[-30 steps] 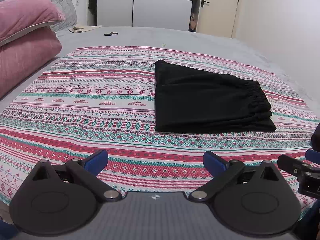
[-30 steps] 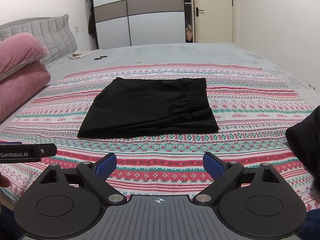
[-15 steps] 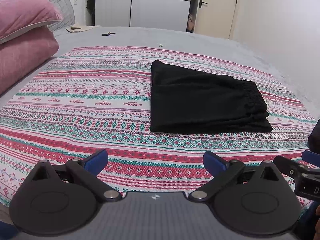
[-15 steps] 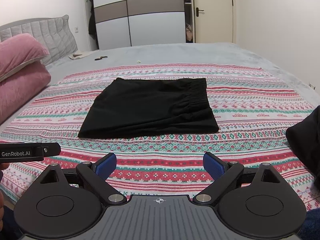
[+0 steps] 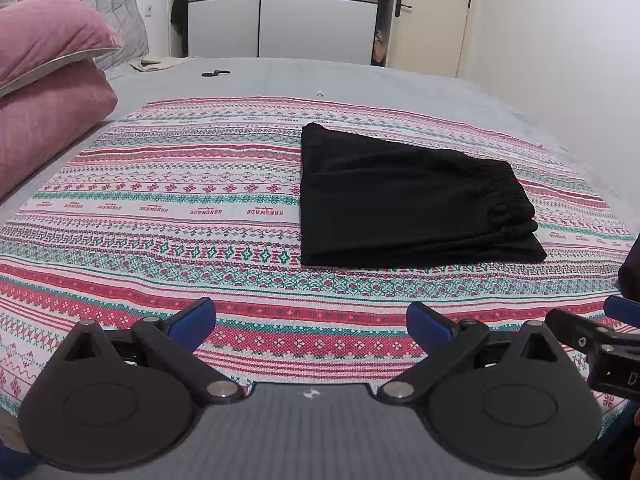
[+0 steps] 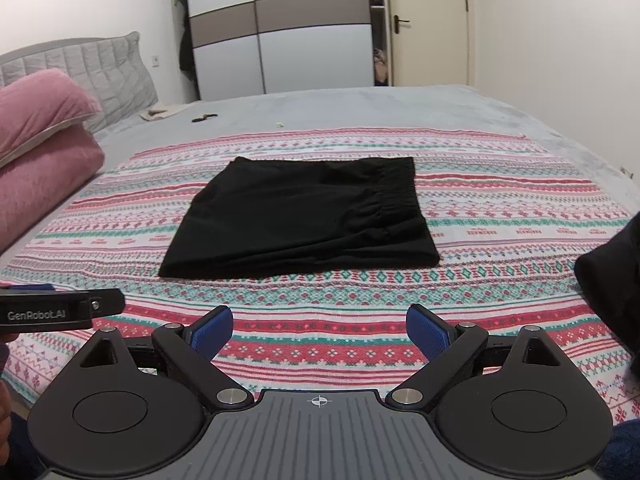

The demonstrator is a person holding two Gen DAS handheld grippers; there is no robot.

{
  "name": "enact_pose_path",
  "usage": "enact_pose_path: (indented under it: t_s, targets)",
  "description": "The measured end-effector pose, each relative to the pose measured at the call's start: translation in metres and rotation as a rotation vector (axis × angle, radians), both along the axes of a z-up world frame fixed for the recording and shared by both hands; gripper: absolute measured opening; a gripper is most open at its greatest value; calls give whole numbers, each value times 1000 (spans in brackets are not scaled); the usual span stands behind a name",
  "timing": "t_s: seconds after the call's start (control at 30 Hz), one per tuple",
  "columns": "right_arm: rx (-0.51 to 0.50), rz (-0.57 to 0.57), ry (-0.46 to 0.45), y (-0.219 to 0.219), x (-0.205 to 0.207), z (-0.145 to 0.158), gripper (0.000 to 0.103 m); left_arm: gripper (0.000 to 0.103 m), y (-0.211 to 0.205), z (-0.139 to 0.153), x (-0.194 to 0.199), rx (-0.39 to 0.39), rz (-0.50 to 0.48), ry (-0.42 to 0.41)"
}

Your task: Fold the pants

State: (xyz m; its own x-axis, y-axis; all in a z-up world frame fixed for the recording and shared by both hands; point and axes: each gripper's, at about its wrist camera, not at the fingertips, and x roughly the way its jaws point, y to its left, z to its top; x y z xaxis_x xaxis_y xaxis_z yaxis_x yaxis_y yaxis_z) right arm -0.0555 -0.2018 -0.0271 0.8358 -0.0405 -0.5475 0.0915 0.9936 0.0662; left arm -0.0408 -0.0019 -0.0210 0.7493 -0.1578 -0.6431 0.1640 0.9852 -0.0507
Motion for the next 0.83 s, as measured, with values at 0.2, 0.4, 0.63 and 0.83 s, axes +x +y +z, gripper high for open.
enact_pose_path:
  t_s: [0.2, 0.4, 0.63, 0.83]
  targets:
    - [-6, -6, 5, 0, 0, -1, 95, 103, -1, 1, -2, -1, -3, -12]
    - [-4, -3, 7, 2, 0, -1, 95, 103, -1, 0, -2, -3, -8, -8]
    - [7, -6, 9, 1, 1, -1, 95, 103, -2, -1, -2, -5, -5, -6]
    - [3, -7, 9, 1, 0, -1, 95, 103, -2, -2, -1, -7, -3, 2]
